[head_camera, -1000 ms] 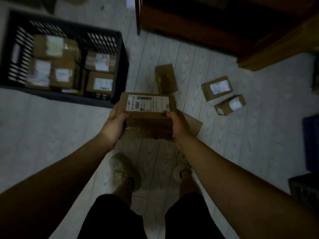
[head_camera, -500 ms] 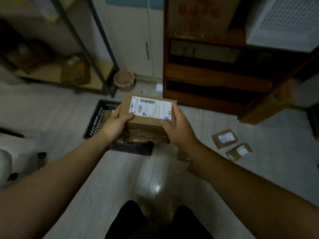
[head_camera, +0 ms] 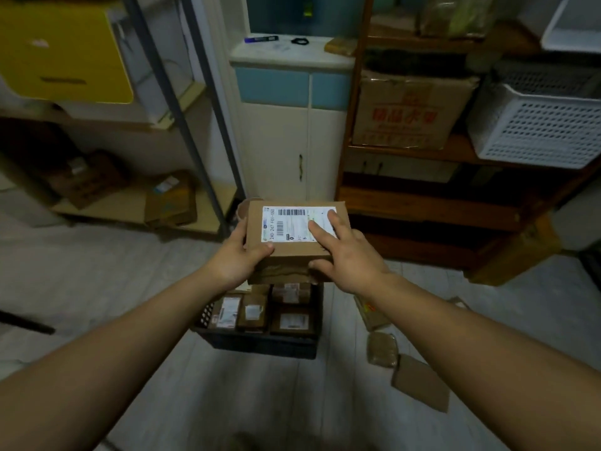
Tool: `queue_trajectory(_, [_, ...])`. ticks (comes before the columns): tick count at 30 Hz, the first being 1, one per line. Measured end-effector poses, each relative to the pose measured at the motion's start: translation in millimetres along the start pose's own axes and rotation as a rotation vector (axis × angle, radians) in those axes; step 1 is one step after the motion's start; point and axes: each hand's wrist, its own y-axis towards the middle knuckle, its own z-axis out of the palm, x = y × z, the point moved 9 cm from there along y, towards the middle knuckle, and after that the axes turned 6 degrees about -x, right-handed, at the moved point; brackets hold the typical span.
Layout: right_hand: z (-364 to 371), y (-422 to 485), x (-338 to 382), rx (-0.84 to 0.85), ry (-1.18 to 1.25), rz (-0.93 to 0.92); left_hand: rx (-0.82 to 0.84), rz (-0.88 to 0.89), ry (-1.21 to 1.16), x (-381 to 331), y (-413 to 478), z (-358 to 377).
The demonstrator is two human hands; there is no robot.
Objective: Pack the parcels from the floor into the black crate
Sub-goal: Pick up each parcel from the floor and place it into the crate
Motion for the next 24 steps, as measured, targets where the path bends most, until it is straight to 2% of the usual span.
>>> queue_trajectory(3, [22, 8, 26, 0.028, -0.005, 0.052, 0.062, 0.018, 0.08, 19, 12, -26])
queue_trajectory(8, [41, 25, 31, 0.041, -0.047, 0.184, 0.226, 0.037, 0.033, 25, 35, -20])
queue_trajectory(15, [56, 81, 0, 0.034, -0.131, 0.177, 0.215, -0.018, 0.126, 43, 105, -20])
queue_trajectory(19, [96, 118, -22, 0.086, -0.14, 0.151, 0.181, -0.135, 0.375, 98, 149, -37])
queue_trajectory(24, [180, 151, -44, 0.197, -0.116, 0.158, 0.285, -0.003, 0.791, 169, 202, -27])
